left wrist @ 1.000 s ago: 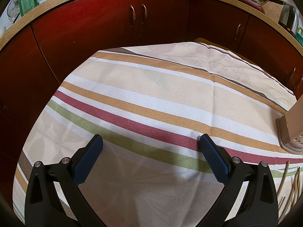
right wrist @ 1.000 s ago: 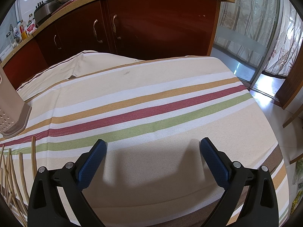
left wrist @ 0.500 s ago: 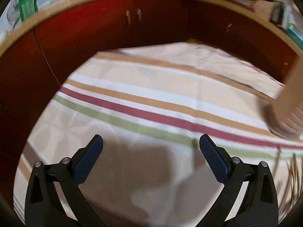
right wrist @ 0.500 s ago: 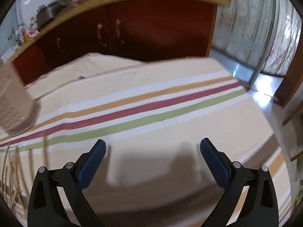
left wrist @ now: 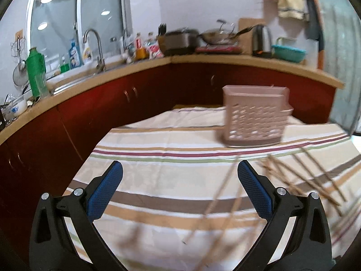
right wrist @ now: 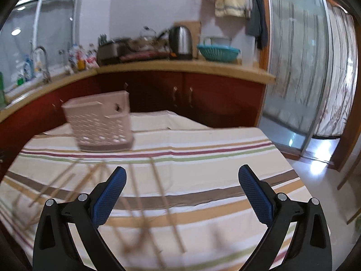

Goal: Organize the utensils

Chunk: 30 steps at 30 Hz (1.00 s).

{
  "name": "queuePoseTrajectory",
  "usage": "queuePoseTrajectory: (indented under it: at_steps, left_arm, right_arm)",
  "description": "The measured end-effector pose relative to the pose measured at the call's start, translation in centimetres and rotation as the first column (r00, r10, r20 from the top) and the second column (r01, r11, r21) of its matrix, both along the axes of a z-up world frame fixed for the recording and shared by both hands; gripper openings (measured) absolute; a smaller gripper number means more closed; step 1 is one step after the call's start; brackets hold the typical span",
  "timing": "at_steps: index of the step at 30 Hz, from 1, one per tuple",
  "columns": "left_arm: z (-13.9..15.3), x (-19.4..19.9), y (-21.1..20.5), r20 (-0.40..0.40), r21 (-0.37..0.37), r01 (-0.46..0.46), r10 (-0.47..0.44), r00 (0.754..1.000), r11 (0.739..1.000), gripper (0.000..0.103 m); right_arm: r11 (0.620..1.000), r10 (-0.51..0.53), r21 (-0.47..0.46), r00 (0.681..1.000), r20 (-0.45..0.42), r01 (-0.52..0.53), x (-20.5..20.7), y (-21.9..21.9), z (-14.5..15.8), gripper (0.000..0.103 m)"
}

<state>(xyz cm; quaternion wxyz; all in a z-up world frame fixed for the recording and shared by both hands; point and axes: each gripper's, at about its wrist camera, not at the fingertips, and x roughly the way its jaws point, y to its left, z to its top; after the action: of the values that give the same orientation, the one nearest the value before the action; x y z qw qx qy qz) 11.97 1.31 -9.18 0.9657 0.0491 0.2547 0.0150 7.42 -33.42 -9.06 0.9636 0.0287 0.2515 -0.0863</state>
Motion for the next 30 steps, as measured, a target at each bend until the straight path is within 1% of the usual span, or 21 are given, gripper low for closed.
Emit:
queuePoseTrajectory:
  at_steps: [3,5,7,10,15,19,24,30]
  left_arm:
    - [1.5,-3.1,-0.8,0.037,-0.022,-0.002,0.002,0.999,1.0,0.099]
    - [2.0,-4.4,-0.9,0.044,-0.049,-0.002,0.004,0.999,0.999,0.099]
    - [2.7,-5.7,-0.9,0.048,-0.093,0.016,-0.011,0.999,0.996,0.099]
    - [3.6,-7.3,-0.9,0.075,-0.118,0.024,-0.015,0.997,0.993,0.099]
    - [5.7,-10.1,-1.6,0.145,-0.094,0.052,-0.038,0.989,0.994,0.099]
    - [7.1,-11.6,-1.8,0.189,-0.104,0.056,-0.036,0.981,0.993,0.099]
    - [8.1,-12.9,-1.9,0.223,-0.098,0.055,-0.032,0.974,0.994,0.099]
    - [8.7,-13.6,-2.0,0.241,-0.09,0.063,-0.04,0.97,0.994,0.099]
  right_arm:
    - [0.999,0.031,-0.028,0.999,0.043,-0.03,-2.2,1.8,1.4,0.097]
    - [0.998,0.051,-0.037,0.997,0.063,-0.049,-3.3,2.6,2.1,0.097]
    - [0.997,0.061,-0.048,0.995,0.08,-0.058,-4.2,3.2,2.7,0.097]
    - [0.995,0.084,-0.056,0.991,0.105,-0.079,-5.5,4.1,3.5,0.097]
    - [0.993,0.11,-0.067,0.985,0.131,-0.102,-6.6,4.9,4.0,0.097]
    - [0.993,0.114,-0.06,0.981,0.159,-0.106,-7.9,5.0,4.7,0.097]
    - [0.993,0.116,-0.047,0.975,0.188,-0.109,-8.9,4.9,5.5,0.097]
    - [0.993,0.118,-0.038,0.97,0.212,-0.112,-9.8,5.0,6.1,0.097]
